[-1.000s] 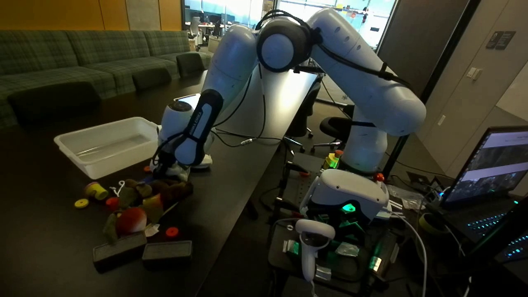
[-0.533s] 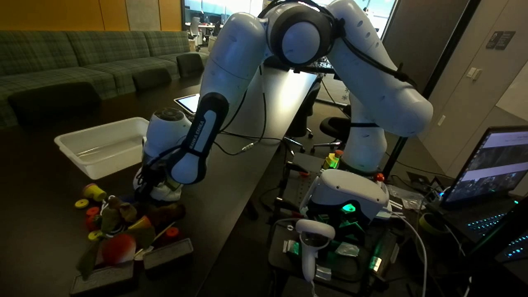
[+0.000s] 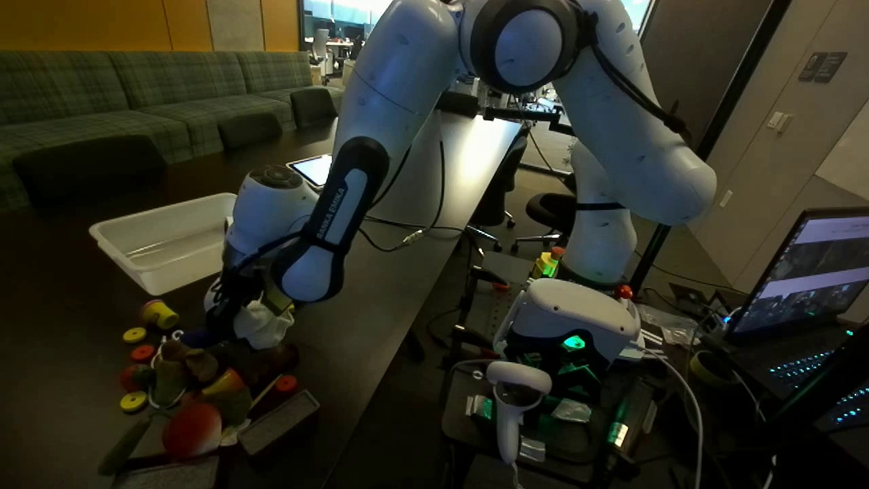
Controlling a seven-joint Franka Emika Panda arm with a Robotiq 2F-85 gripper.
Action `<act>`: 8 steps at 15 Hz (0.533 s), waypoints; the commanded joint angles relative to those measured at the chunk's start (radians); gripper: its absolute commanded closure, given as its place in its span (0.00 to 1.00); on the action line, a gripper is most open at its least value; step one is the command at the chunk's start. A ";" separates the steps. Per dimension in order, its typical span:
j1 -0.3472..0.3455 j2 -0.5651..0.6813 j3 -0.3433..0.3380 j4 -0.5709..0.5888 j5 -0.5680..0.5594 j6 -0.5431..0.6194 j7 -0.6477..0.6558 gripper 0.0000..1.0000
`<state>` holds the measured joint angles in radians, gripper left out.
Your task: Use the white towel to push the objects to the left, then put the towel in the bowl
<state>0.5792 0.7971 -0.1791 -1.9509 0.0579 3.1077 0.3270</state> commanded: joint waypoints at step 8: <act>-0.261 -0.392 -0.054 -0.395 -0.035 0.112 -0.190 0.90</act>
<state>0.3711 0.5129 -0.2014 -2.2294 0.0508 3.1850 0.1913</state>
